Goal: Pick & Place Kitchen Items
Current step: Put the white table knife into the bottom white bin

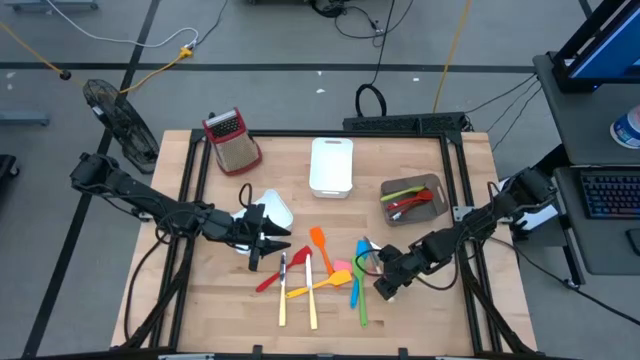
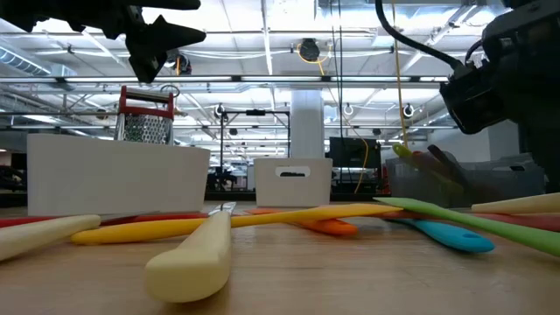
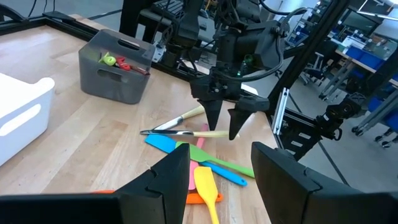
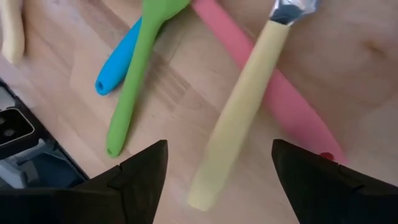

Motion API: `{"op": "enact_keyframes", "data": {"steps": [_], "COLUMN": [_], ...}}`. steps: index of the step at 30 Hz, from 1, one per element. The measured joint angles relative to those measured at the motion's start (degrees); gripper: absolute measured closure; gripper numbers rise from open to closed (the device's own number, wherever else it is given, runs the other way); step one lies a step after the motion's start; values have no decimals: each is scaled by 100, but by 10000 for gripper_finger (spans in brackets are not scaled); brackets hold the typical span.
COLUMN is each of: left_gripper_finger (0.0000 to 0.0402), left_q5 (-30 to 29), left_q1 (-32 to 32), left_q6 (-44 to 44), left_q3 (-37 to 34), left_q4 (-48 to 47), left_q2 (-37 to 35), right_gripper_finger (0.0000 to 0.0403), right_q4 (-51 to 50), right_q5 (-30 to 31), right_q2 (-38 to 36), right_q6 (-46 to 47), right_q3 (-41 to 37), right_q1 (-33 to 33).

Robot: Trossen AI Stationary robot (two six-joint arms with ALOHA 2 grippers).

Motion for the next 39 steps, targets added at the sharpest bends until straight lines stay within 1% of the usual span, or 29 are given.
{"op": "enact_keyframes", "data": {"steps": [3,8,14,22,31,39], "left_gripper_finger": [227,227,227,227,227,227], "left_q5": [0,0,0,0,0,0], "left_q1": [0,0,0,-1,-2,0], "left_q6": [2,4,4,-62,-566,-1337], "left_q3": [0,0,0,0,0,0], "left_q4": [0,-3,-7,4,13,11], "left_q2": [0,0,0,0,0,0], "right_gripper_finger": [128,140,170,239,331,335], "right_q4": [30,350,378,379,441,589], "right_q5": [-1,-4,38,183,158,143], "right_q2": [-2,-13,-13,0,-1,-246], "right_q6": [201,345,392,355,83,-74], "right_q3": [-125,-296,-327,-335,-336,-338], "right_q1": [-7,-7,-3,4,2,2]}}
